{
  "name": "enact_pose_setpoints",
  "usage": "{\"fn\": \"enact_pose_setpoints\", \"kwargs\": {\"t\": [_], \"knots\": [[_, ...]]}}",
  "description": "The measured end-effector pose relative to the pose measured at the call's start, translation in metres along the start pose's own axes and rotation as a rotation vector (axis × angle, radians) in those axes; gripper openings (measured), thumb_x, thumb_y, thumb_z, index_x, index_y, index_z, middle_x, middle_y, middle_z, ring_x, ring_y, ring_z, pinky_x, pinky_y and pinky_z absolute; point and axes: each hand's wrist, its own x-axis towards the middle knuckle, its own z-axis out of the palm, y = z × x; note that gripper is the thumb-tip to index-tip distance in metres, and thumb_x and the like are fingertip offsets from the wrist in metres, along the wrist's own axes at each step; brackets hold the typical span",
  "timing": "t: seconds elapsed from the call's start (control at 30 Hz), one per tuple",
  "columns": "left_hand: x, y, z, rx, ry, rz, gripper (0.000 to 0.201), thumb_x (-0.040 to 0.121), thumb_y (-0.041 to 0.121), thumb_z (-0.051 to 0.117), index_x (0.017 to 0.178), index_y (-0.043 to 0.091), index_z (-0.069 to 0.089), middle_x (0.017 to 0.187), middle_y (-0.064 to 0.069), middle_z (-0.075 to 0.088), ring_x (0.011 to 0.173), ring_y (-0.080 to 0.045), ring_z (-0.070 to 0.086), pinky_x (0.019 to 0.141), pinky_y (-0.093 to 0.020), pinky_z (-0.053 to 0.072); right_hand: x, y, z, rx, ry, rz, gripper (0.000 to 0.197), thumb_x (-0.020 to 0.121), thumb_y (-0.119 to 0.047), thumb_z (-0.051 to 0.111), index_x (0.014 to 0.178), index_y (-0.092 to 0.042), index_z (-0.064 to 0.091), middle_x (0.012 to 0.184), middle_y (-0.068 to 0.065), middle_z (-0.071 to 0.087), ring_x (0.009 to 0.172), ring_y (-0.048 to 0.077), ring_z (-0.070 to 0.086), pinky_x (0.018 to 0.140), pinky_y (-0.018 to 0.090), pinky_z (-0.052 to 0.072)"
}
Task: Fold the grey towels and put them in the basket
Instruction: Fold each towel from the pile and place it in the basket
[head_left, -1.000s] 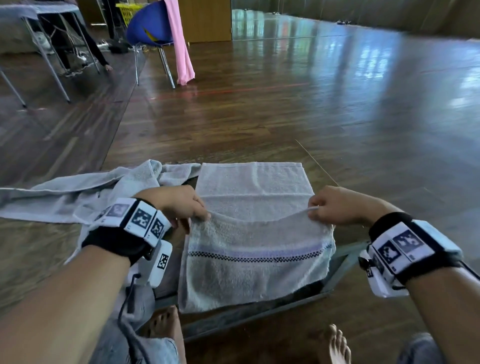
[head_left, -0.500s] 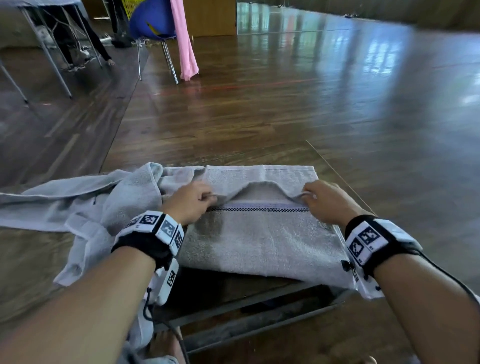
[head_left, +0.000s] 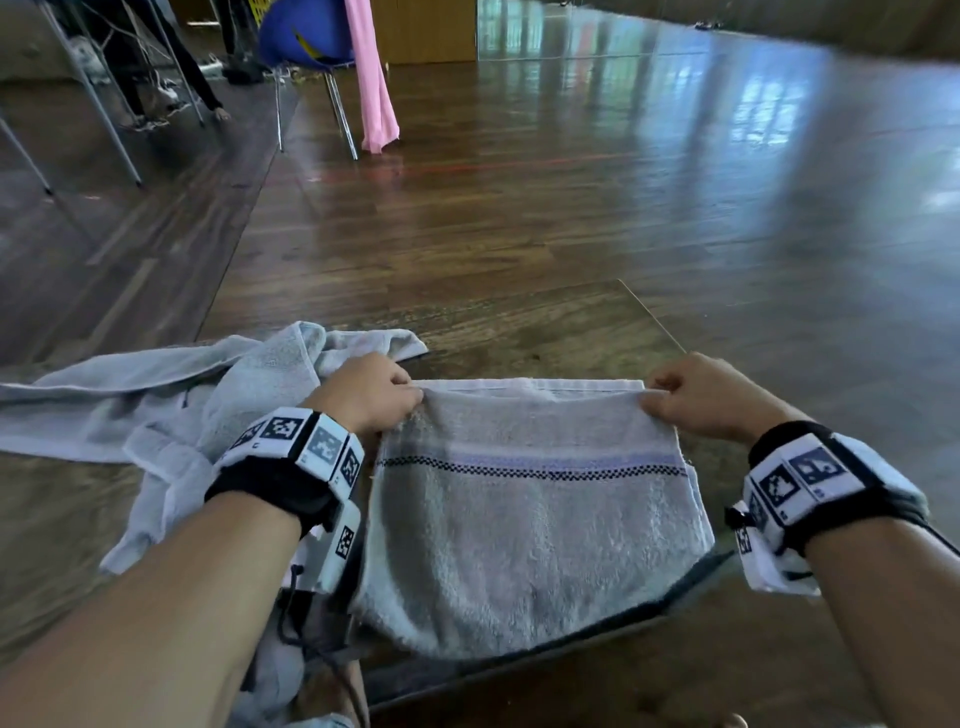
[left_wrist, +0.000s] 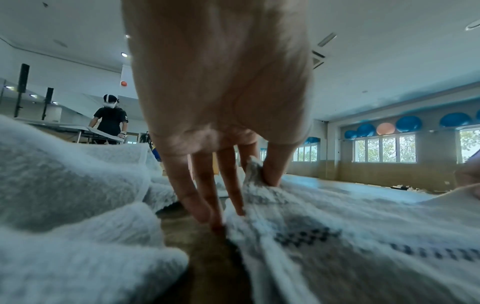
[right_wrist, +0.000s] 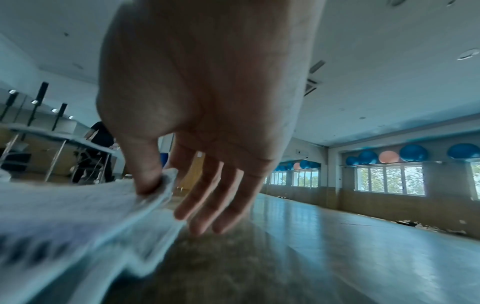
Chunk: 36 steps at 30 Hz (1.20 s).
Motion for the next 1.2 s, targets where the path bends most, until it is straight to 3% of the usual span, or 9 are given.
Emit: {"fn": "enact_pose_setpoints", "kwargs": {"t": [0.23, 0.4, 0.53, 0.6, 0.7, 0.8, 0.97, 1.1, 1.2], "knots": [[0.008, -0.011, 0.012, -0.042, 0.120, 0.051, 0.039, 0.095, 0.025, 0.058, 0.066, -0.001, 0.059, 0.060, -0.009, 0.055, 0.061, -0.028, 0.058, 0.057, -0.031, 0.040, 0.013, 0.007, 0.026, 0.025, 0.114, -0.164, 0.010, 0.098, -0.025, 0.059, 0.090, -0.025, 0.064, 0.119, 0.001, 0.062, 0.121, 0.030, 0.055, 0.100, 0.033, 0.045], [0.008, -0.014, 0.015, -0.026, 0.097, 0.079, 0.034, 0.094, 0.027, 0.060, 0.075, 0.001, 0.069, 0.066, -0.012, 0.068, 0.064, -0.024, 0.063, 0.057, -0.029, 0.041, 0.016, 0.007, 0.032, 0.029, 0.093, -0.153, 0.013, 0.098, -0.024, 0.057, 0.088, -0.018, 0.063, 0.095, -0.004, 0.055, 0.085, 0.019, 0.060, 0.060, 0.021, 0.039], [0.007, -0.010, 0.015, -0.089, 0.074, 0.068, 0.034, 0.092, 0.027, 0.063, 0.076, -0.002, 0.070, 0.054, -0.002, 0.056, 0.042, -0.006, 0.044, 0.046, -0.022, 0.036, 0.012, 0.004, 0.027, 0.155, 0.064, -0.126, 0.016, 0.096, -0.022, 0.060, 0.081, -0.018, 0.064, 0.073, 0.001, 0.064, 0.051, 0.006, 0.061, 0.045, 0.016, 0.043], [0.006, -0.006, 0.014, -0.142, 0.077, 0.082, 0.034, 0.092, 0.028, 0.064, 0.076, -0.002, 0.071, 0.054, -0.001, 0.054, 0.042, -0.006, 0.042, 0.046, -0.018, 0.034, 0.008, 0.001, 0.025, 0.249, 0.062, -0.120, 0.017, 0.096, -0.023, 0.064, 0.080, -0.017, 0.067, 0.072, 0.003, 0.067, 0.055, 0.009, 0.061, 0.052, 0.021, 0.048], [0.006, 0.001, 0.011, -0.304, 0.101, 0.055, 0.029, 0.089, 0.028, 0.069, 0.078, 0.002, 0.075, 0.062, -0.002, 0.059, 0.054, -0.012, 0.049, 0.059, -0.026, 0.039, 0.003, -0.008, 0.018, 0.435, 0.089, -0.090, 0.014, 0.094, -0.020, 0.070, 0.081, -0.015, 0.071, 0.080, 0.004, 0.069, 0.069, 0.010, 0.060, 0.066, 0.027, 0.048], [0.007, 0.006, 0.009, -0.479, 0.089, -0.013, 0.030, 0.085, 0.024, 0.072, 0.082, -0.006, 0.073, 0.082, -0.007, 0.068, 0.075, -0.016, 0.060, 0.070, -0.028, 0.046, 0.000, -0.016, 0.015, 0.683, 0.105, -0.034, 0.012, 0.093, -0.009, 0.071, 0.081, -0.010, 0.072, 0.072, 0.001, 0.066, 0.051, -0.002, 0.059, 0.052, 0.012, 0.046], [0.007, 0.007, 0.004, -0.743, -0.004, -0.139, 0.038, 0.080, 0.017, 0.076, 0.101, -0.014, 0.071, 0.107, -0.027, 0.071, 0.107, -0.040, 0.066, 0.105, -0.054, 0.046, 0.000, -0.019, 0.011, 0.807, 0.174, 0.021, 0.003, 0.090, -0.006, 0.073, 0.088, -0.006, 0.075, 0.073, 0.002, 0.069, 0.048, -0.004, 0.062, 0.047, 0.010, 0.046], [0.008, 0.004, 0.002, -0.747, 0.074, -0.104, 0.046, 0.079, 0.020, 0.077, 0.095, -0.021, 0.064, 0.100, -0.036, 0.067, 0.089, -0.035, 0.066, 0.098, -0.052, 0.052, 0.004, -0.015, 0.008, 0.791, 0.250, -0.013, 0.001, 0.088, -0.015, 0.077, 0.088, -0.014, 0.078, 0.075, -0.004, 0.072, 0.054, -0.006, 0.063, 0.050, 0.007, 0.045], [0.008, 0.001, 0.000, -0.605, 0.132, -0.053, 0.046, 0.080, 0.023, 0.075, 0.075, -0.020, 0.060, 0.077, -0.017, 0.060, 0.067, -0.024, 0.048, 0.065, -0.034, 0.042, 0.007, -0.011, 0.008, 0.726, 0.295, -0.027, 0.004, 0.087, -0.018, 0.079, 0.086, -0.023, 0.079, 0.078, -0.007, 0.073, 0.061, -0.004, 0.063, 0.055, 0.006, 0.046]]}}
